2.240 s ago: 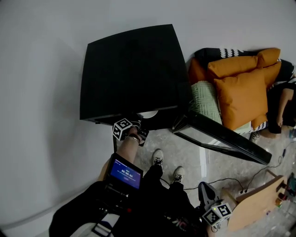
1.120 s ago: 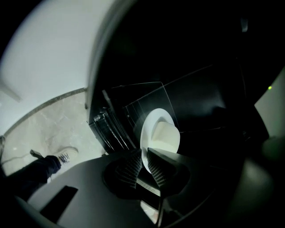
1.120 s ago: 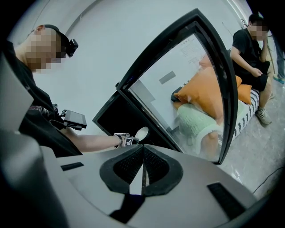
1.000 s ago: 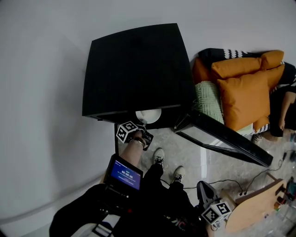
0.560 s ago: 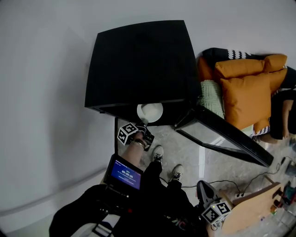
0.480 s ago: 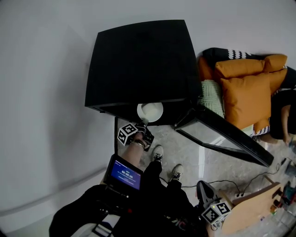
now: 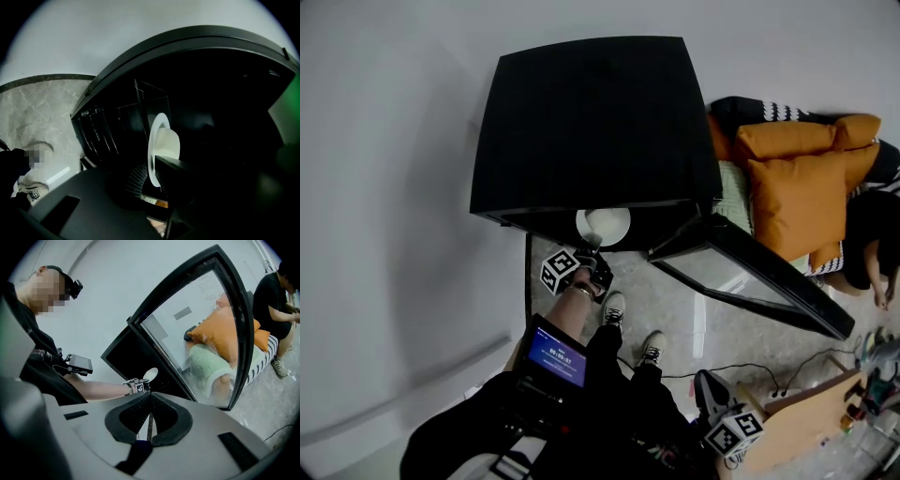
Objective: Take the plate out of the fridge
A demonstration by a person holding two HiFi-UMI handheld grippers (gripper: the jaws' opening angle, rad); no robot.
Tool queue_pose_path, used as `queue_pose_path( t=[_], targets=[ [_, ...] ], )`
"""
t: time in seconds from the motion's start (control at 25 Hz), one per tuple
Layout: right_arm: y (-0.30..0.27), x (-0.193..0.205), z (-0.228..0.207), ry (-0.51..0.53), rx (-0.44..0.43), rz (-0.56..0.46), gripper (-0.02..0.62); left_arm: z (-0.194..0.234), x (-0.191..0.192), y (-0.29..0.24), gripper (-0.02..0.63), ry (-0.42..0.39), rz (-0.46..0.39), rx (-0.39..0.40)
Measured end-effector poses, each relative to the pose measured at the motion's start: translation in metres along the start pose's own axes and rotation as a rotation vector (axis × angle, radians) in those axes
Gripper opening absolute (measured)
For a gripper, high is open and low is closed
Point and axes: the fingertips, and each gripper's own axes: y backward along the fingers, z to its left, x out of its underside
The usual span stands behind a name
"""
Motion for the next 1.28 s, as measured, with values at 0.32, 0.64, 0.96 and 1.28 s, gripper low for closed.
queue_pose_path(
  t=[0.32, 0.64, 0.96, 1.28],
  targets=[
    [0.0, 0.01, -0.005, 0.019, 0.03, 0.037, 0.008, -0.002, -0.001, -0.006, 0.023, 0.017, 0.017, 0.074],
    [-0.005, 0.012, -0.005, 0.057, -0.016, 0.071, 0.008, -0.011, 0.004, 0.022, 0.018, -0.004, 0.015, 0.116],
    [-0.015, 0.006, 0.008, 0.102, -0.146, 0.091, 0.008, -0.041, 0.02, 0.086, 0.02, -0.034, 0.014, 0.224],
    [-0.019, -0.005, 0.024, 0.147, -0.304, 0.099, 0.008, -0.11, 0.065, 0.187, 0.017, -0.029, 0.054, 0.365]
  ],
)
